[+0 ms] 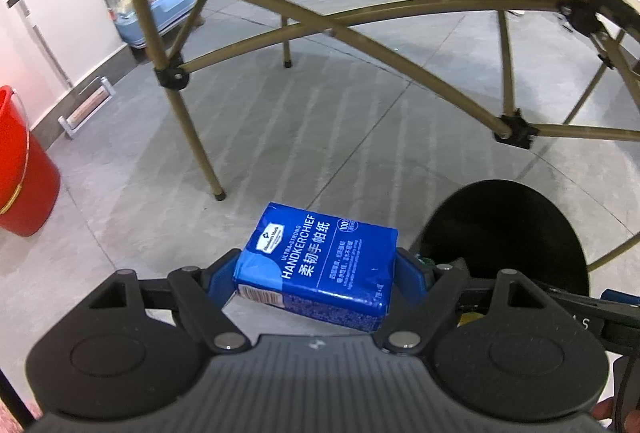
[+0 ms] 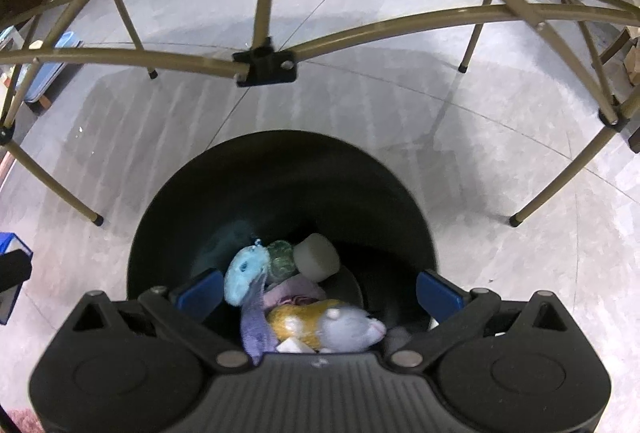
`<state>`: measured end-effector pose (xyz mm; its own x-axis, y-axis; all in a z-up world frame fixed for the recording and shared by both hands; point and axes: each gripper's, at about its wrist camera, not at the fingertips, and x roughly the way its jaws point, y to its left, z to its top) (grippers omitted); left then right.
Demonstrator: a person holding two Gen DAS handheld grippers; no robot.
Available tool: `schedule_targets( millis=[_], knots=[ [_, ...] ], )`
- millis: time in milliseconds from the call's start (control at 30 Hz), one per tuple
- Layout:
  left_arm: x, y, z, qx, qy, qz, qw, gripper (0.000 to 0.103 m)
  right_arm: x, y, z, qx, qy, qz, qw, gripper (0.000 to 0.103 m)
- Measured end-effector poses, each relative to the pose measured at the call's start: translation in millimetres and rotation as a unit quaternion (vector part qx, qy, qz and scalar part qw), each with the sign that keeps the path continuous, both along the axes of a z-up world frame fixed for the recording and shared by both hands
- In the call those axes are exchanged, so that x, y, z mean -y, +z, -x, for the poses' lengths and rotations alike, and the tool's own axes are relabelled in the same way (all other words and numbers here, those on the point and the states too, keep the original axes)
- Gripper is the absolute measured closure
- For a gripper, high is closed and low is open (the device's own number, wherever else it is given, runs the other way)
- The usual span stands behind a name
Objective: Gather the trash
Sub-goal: 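Move the left tool over the bin and open it to drop the tissue pack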
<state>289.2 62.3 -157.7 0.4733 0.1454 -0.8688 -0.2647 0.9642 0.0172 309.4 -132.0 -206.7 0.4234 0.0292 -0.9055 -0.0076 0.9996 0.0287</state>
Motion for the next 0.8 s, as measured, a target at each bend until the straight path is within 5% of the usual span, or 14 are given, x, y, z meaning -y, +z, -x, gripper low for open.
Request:
schedule_targets(
  millis=[800],
  knots=[
    [103.6,-10.3,-11.9,-0.017,-0.084,0.021,0.9961,0.023,104.1,26.7,26.2,0.055,-0.074,0.027,0.995,0.0]
  ],
)
